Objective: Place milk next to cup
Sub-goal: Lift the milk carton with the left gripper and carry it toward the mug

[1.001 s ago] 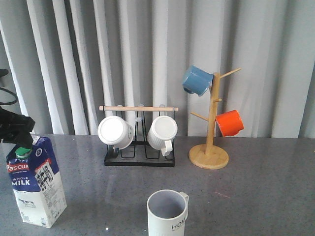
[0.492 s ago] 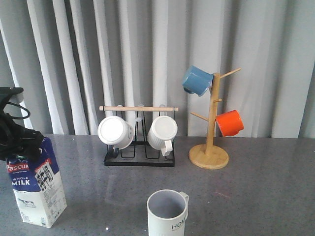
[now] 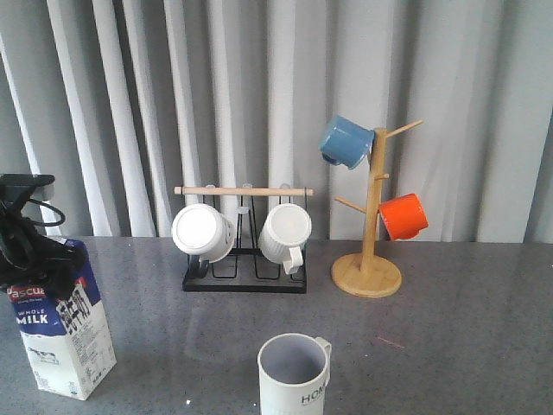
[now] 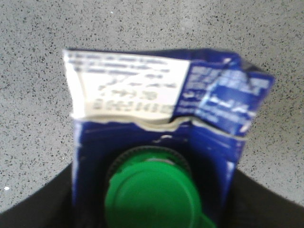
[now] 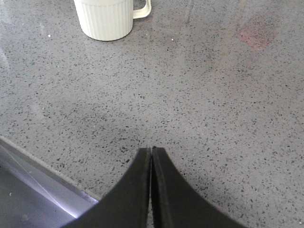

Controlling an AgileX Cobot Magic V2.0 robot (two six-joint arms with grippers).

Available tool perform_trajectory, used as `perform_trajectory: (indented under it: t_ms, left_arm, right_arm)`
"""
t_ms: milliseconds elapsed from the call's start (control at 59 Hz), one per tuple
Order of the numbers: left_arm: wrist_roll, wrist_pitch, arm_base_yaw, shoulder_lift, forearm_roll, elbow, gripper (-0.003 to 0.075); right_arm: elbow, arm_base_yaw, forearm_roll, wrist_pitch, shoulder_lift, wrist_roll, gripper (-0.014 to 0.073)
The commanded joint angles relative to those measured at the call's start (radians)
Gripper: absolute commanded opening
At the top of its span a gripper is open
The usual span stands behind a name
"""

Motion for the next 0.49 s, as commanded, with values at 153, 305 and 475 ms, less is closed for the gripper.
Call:
perform_trajectory:
  t_ms: [153,305,475]
  left_arm:
    - [-0.008,-0.007,-0.003,-0.054,-0.030,-0.027,0.0185]
    - [-0.008,-0.007,-0.003,-0.075,-0.115,-0.030,0.0099]
    - [0.053,-0.011,-0.004,-0.113,-0.282,-0.032,0.0049]
  right_arm:
    - [-0.025,-0.005,0.004,-0.065,0.004,-0.005,-0.0004]
    - [-0.025,-0.005,0.004,-0.066,0.004,-0.005,-0.0004]
    - [-0.025,-0.005,0.004,-0.068,0.004,-0.005,-0.0004]
